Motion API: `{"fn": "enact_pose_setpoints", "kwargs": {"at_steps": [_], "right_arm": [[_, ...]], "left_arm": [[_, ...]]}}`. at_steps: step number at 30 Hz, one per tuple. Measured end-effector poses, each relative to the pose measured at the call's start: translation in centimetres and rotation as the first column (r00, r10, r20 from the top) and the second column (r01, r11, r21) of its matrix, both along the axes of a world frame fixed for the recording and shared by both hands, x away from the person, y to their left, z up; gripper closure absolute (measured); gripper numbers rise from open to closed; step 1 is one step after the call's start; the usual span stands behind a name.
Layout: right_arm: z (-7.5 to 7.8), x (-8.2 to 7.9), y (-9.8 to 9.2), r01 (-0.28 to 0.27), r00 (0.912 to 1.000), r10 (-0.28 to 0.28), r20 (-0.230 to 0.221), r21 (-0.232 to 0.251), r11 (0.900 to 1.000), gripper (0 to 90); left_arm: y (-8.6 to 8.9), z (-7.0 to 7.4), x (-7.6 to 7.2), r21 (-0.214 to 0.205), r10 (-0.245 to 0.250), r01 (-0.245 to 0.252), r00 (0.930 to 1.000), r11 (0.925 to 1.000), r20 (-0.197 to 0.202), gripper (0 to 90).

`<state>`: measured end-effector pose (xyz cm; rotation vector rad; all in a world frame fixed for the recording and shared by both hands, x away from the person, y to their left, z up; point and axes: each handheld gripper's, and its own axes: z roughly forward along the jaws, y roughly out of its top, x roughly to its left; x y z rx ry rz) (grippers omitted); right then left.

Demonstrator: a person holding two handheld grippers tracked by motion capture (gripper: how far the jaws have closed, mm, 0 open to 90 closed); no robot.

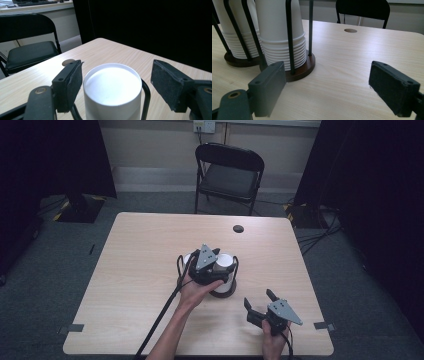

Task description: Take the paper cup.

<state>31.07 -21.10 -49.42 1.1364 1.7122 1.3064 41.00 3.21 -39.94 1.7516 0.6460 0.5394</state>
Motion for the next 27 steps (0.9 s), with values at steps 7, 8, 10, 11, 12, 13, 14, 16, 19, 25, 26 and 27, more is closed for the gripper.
{"fn": "enact_pose_setpoints", "kwargs": {"at_steps": [7,8,10,11,12,13,14,16,19,25,26,27], "right_arm": [[0.0,0.0,0.0,-0.009,1.0,0.009,0.001,0.004,1.0,13.3],[0.0,0.0,0.0,-0.009,1.0,0.009,0.002,0.004,0.9999,13.3],[0.0,0.0,0.0,-0.01,0.9999,0.01,0.004,0.005,0.9999,13.3],[0.0,0.0,0.0,-0.01,0.9999,0.01,0.005,0.004,0.9999,13.3],[0.0,0.0,0.0,-0.011,0.9999,0.011,0.005,0.005,0.9999,13.3],[0.0,0.0,0.0,-0.012,0.9999,0.012,0.006,0.006,0.9999,13.3],[0.0,0.0,0.0,-0.014,0.9999,0.014,0.006,0.007,0.9999,13.3],[0.0,0.0,0.0,-0.014,0.9999,0.014,0.006,0.007,0.9999,13.3],[0.0,0.0,0.0,-0.015,0.9999,0.015,0.005,0.006,0.9999,13.3],[0.0,-0.1,0.0,-0.003,1.0,0.003,0.006,0.01,0.9999,13.3],[0.0,-0.1,0.0,-0.001,1.0,0.001,0.007,0.01,1.0,13.3],[0.0,-0.1,0.0,0.002,1.0,-0.002,0.009,0.009,1.0,13.3]], "left_arm": [[-0.6,-0.7,0.3,0.022,0.013,-0.013,0.9999,0.9997,-0.007,27.2],[-0.6,-0.7,0.3,0.022,0.013,-0.013,0.9999,0.9997,-0.007,28.1],[-0.9,-0.7,0.2,0.04,0.026,-0.026,0.9995,0.9989,0.017,28.9],[-0.9,-0.7,0.2,0.044,0.032,-0.032,0.9994,0.9985,0.016,29.8],[-0.9,-0.7,0.2,0.044,0.032,-0.032,0.9994,0.9985,0.016,30.8],[-0.9,-0.8,0.3,0.047,0.029,-0.03,0.9995,0.9984,0.01,31.2],[-1.0,-0.9,0.4,0.051,0.032,-0.033,0.9994,0.9981,0.008,31.5],[-1.0,-0.9,0.4,0.06,0.033,-0.033,0.9994,0.9977,0.009,31.7],[-1.2,-1.0,0.4,0.07,0.04,-0.041,0.9991,0.9967,0.015,32.9],[-1.1,-1.1,0.5,0.069,0.036,-0.037,0.9992,0.9969,0.017,34.7],[-1.1,-1.1,0.5,0.065,0.034,-0.035,0.9993,0.9973,0.017,34.9],[-1.1,-1.1,0.6,0.058,0.033,-0.034,0.9994,0.9977,0.014,35.0]]}}
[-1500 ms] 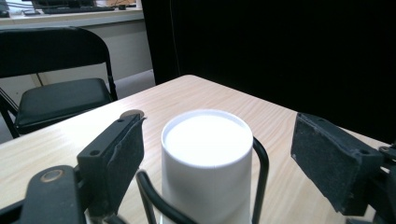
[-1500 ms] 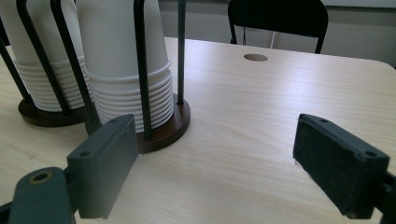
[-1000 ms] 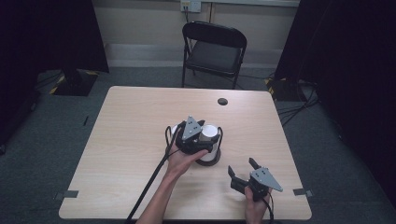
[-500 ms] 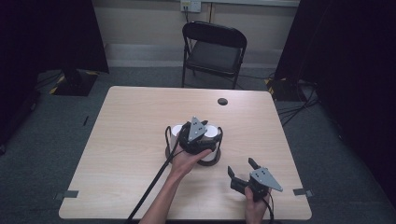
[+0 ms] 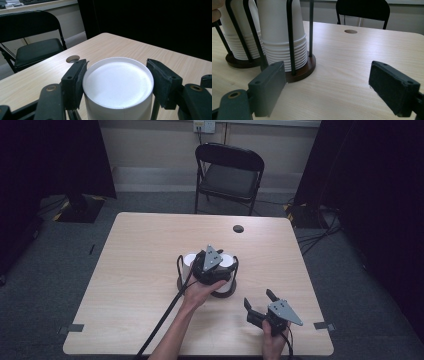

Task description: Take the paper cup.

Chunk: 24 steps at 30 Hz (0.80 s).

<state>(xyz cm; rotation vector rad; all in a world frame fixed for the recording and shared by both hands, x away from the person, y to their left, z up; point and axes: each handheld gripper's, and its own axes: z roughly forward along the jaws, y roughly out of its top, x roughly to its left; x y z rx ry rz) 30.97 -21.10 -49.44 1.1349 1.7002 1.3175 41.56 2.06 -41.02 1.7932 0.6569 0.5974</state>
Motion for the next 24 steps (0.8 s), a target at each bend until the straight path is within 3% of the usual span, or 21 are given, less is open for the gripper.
{"fn": "enact_pose_setpoints", "kwargs": {"at_steps": [7,14,17,24], "right_arm": [[0.01,0.02,-0.01,-0.003,1.0,0.003,-0.003,-0.002,1.0,13.3],[0.0,0.04,0.01,-0.002,1.0,0.002,-0.003,-0.001,1.0,13.3],[0.0,0.05,0.0,-0.003,1.0,0.003,-0.003,-0.001,1.0,13.3],[0.01,0.07,0.02,-0.005,1.0,0.005,-0.006,-0.003,1.0,13.3]], "left_arm": [[0.11,0.11,-0.03,-0.017,0.01,-0.01,0.9999,0.9998,-0.011,35.1],[0.23,0.58,-0.34,-0.029,0.005,-0.005,0.9999,0.9996,0.01,35.1],[0.12,0.57,-0.47,-0.01,0.005,-0.005,0.9997,0.9999,0.023,35.1],[0.25,0.99,-0.49,-0.041,0.015,-0.013,0.9991,0.9991,0.039,35.2]]}}
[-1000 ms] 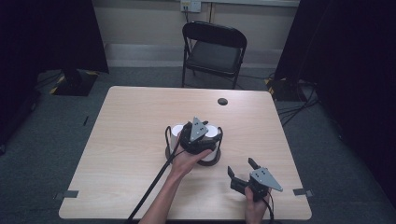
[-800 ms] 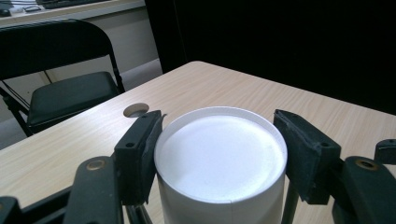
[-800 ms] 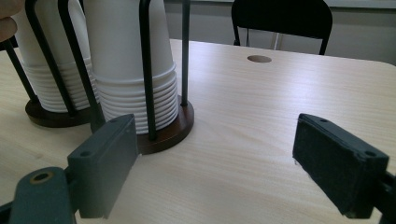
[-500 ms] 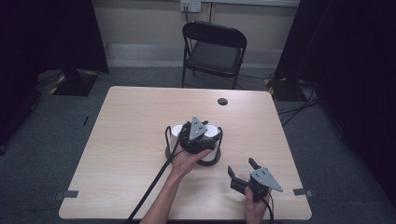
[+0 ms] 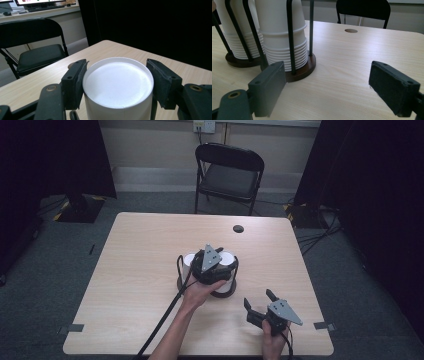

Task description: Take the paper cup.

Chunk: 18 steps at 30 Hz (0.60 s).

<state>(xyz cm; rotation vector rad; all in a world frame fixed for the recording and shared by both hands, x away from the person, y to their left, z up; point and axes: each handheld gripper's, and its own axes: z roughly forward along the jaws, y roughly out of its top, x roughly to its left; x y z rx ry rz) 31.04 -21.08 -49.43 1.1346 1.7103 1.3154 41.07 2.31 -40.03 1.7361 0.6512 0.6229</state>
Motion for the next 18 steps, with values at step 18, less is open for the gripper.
{"fn": "enact_pose_setpoints", "kwargs": {"at_steps": [18], "right_arm": [[0.0,0.0,0.0,-0.002,1.0,0.002,0.002,-0.002,1.0,13.3]], "left_arm": [[0.7,1.6,-0.6,-0.072,0.006,-0.003,0.9994,0.9974,0.033,35.4]]}}
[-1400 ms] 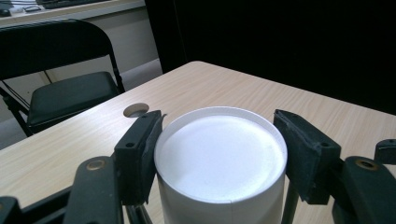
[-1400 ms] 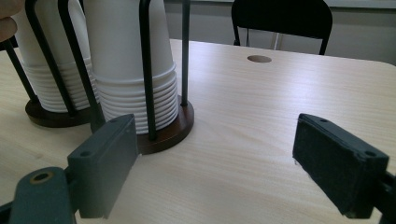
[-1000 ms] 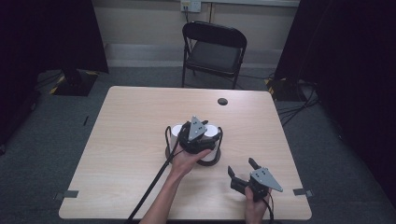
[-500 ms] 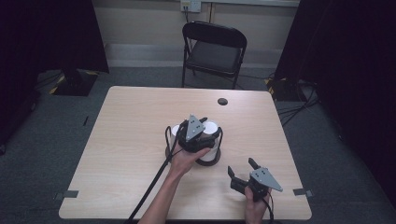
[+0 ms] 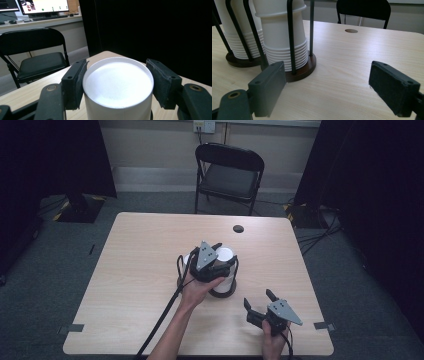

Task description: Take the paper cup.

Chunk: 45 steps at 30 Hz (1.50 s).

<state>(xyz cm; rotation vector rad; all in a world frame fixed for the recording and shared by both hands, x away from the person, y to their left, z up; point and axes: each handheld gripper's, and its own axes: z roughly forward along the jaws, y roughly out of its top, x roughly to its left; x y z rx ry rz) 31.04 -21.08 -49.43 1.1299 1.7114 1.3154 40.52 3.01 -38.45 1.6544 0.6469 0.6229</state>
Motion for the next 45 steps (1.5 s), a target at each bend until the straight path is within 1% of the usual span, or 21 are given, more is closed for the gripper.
{"fn": "enact_pose_setpoints", "kwargs": {"at_steps": [3,6,7,10,13,15,16,17,21,22,24,27,28,30,34,37,39,40,41,45], "right_arm": [[0.0,0.0,0.0,0.001,1.0,-0.001,-0.002,0.005,1.0,13.2],[0.0,0.0,0.0,0.002,1.0,-0.002,-0.001,0.003,1.0,13.3],[0.0,0.0,0.0,0.002,1.0,-0.002,-0.001,0.004,1.0,13.2],[0.0,0.0,0.0,0.001,1.0,-0.001,0.001,0.003,1.0,13.3],[0.0,0.0,0.0,0.001,1.0,-0.001,0.003,0.003,1.0,13.3],[0.0,-0.1,0.0,0.001,1.0,-0.001,0.002,0.003,1.0,13.3],[0.0,-0.1,0.0,0.001,1.0,-0.001,0.002,0.004,1.0,13.3],[0.0,-0.1,0.0,0.001,1.0,-0.001,0.002,0.004,1.0,13.3],[0.0,-0.1,0.0,0.004,1.0,-0.004,0.002,0.003,1.0,13.3],[0.0,-0.1,0.0,0.004,1.0,-0.004,0.003,0.004,1.0,13.3],[0.0,-0.1,0.0,0.004,1.0,-0.004,0.003,0.005,1.0,13.2],[0.0,0.0,0.0,0.002,1.0,-0.003,0.003,0.004,1.0,13.2],[0.0,-0.1,0.0,0.005,1.0,-0.005,0.003,0.003,1.0,13.2],[0.0,0.0,0.0,0.004,1.0,-0.004,0.002,0.004,1.0,13.3],[0.0,0.0,0.0,0.003,1.0,-0.003,0.001,0.004,1.0,13.2],[0.0,0.0,0.0,0.001,1.0,-0.001,0.002,0.005,1.0,13.2],[0.0,0.0,0.0,0.002,1.0,-0.002,0.002,0.003,1.0,13.2],[0.0,0.0,0.0,0.002,1.0,-0.002,0.002,0.003,1.0,13.2],[0.0,0.0,0.0,0.001,1.0,-0.001,0.002,0.004,1.0,13.2],[0.0,0.0,0.0,0.0,1.0,0.0,0.001,0.003,1.0,13.2]], "left_arm": [[0.1,0.2,-0.1,-0.016,0.003,-0.003,1.0,0.9999,0.004,35.4],[0.1,0.4,-0.1,-0.018,0.006,-0.006,1.0,0.9998,0.005,35.4],[0.2,0.4,-0.2,-0.022,0.005,-0.005,0.9999,0.9997,0.009,35.4],[0.2,0.7,-0.3,-0.014,0.005,-0.005,0.9999,0.9999,0.015,35.4],[0.3,0.9,-0.5,-0.016,0.004,-0.003,0.9996,0.9999,0.028,35.5],[0.3,1.1,-0.6,-0.026,0.008,-0.007,0.9991,0.9996,0.041,35.5],[0.4,1.2,-0.6,-0.035,0.012,-0.01,0.999,0.9993,0.044,35.5],[0.6,1.4,-0.6,-0.055,0.009,-0.007,0.9991,0.9984,0.042,35.5],[1.1,1.8,-0.5,-0.11,0.006,-0.003,0.9996,0.9939,0.028,35.5],[1.1,1.9,-0.5,-0.111,0.007,-0.004,0.9996,0.9938,0.028,35.5],[1.2,2.0,-0.7,-0.126,0.006,-0.002,0.9996,0.9921,0.027,35.5],[1.4,2.1,-0.7,-0.121,0.01,-0.007,0.9996,0.9926,0.025,35.5],[1.4,2.2,-0.7,-0.135,0.01,-0.007,0.9997,0.9908,0.02,35.5],[1.5,2.3,-0.8,-0.13,0.013,-0.01,0.9996,0.9915,0.026,35.4],[1.8,2.7,-1.0,-0.144,0.007,-0.003,0.9996,0.9896,0.029,35.4],[1.9,3.2,-1.2,-0.159,-0.008,0.013,0.9995,0.9872,0.031,35.5],[1.9,3.4,-1.3,-0.161,-0.018,0.023,0.9993,0.9866,0.033,35.4],[2.0,3.6,-1.4,-0.154,-0.024,0.029,0.999,0.9876,0.038,35.4],[2.1,3.7,-1.5,-0.156,-0.02,0.026,0.999,0.9875,0.04,35.4],[2.5,4.1,-1.9,-0.169,-0.037,0.044,0.9985,0.9846,0.039,35.4]]}}
